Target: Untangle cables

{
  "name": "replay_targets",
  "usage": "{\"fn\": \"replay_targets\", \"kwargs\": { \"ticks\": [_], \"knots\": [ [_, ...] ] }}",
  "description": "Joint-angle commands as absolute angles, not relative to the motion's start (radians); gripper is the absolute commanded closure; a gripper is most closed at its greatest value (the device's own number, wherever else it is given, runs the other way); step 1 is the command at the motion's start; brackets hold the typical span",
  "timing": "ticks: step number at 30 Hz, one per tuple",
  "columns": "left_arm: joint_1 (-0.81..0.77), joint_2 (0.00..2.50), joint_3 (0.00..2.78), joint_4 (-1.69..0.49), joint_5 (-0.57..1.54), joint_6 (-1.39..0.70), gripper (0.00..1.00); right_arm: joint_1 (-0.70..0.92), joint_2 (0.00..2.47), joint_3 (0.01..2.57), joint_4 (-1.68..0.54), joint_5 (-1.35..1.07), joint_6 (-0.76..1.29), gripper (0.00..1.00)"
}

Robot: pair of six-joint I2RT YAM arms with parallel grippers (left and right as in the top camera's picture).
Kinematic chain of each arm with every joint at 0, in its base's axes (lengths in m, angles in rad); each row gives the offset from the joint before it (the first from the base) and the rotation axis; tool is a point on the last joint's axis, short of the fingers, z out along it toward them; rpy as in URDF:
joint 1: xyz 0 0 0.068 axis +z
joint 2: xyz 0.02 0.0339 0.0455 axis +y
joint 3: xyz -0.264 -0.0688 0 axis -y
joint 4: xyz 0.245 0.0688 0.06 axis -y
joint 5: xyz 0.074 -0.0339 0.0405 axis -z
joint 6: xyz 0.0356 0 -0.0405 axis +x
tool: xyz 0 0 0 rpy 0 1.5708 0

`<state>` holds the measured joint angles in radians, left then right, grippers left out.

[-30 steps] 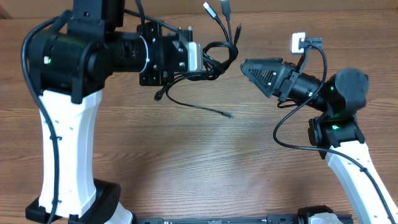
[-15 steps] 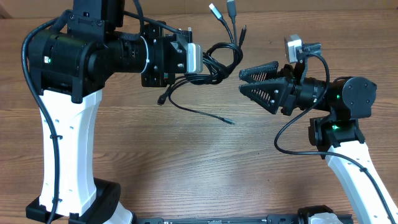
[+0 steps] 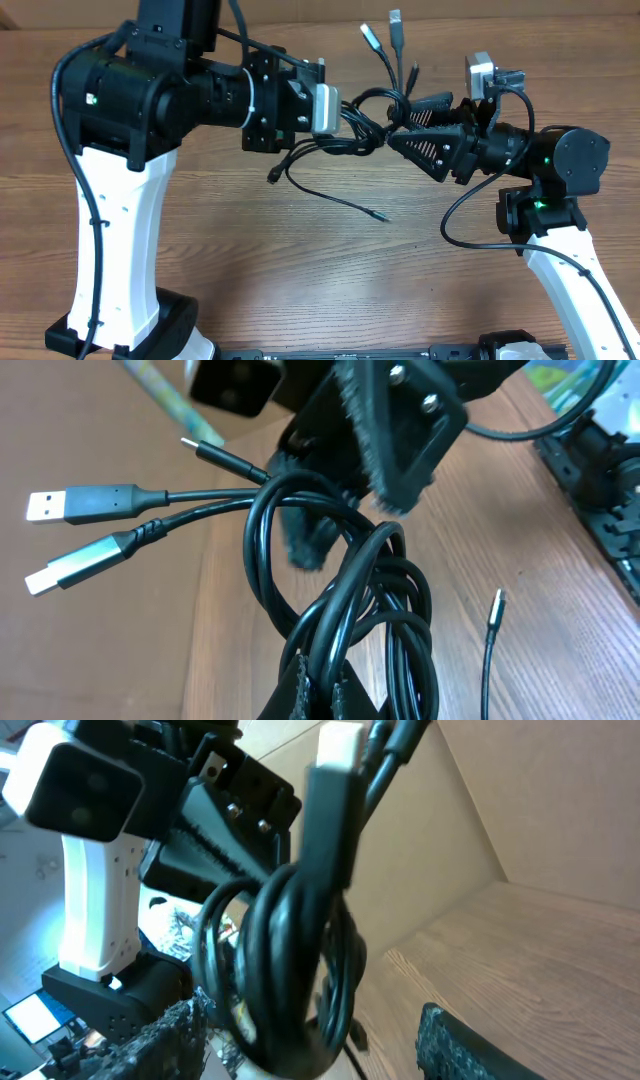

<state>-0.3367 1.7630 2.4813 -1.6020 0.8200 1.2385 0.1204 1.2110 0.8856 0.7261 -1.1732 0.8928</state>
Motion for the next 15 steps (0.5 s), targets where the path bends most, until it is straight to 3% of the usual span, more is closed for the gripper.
{"fn": "replay_targets", "kwargs": {
  "ticks": [1, 5, 9, 14, 15],
  "knots": [
    [-0.364, 1.766, 2.490, -1.616, 0.932, 1.410, 0.96, 0.125, 1.207, 0.899, 0.732, -1.161, 0.889, 0.40],
    [-0.374, 1.767, 2.490, -1.625, 0.932, 1.410, 0.96, 0.125, 1.207, 0.899, 0.733, -1.161, 0.889, 0.75],
    [-0.374, 1.767, 2.490, -1.634, 0.932, 1.411, 0.96, 0.125, 1.207, 0.899, 0.733, -1.161, 0.889, 0.95],
    [-0.374, 1.767, 2.490, -1.646, 0.931, 1.410, 0.94, 0.125, 1.207, 0.899, 0.764, -1.161, 0.889, 0.96],
    [-0.374, 1.767, 2.490, -1.649, 0.931, 1.410, 0.82, 0.125, 1.207, 0.899, 0.784, -1.163, 0.889, 0.96]
  ]
}}
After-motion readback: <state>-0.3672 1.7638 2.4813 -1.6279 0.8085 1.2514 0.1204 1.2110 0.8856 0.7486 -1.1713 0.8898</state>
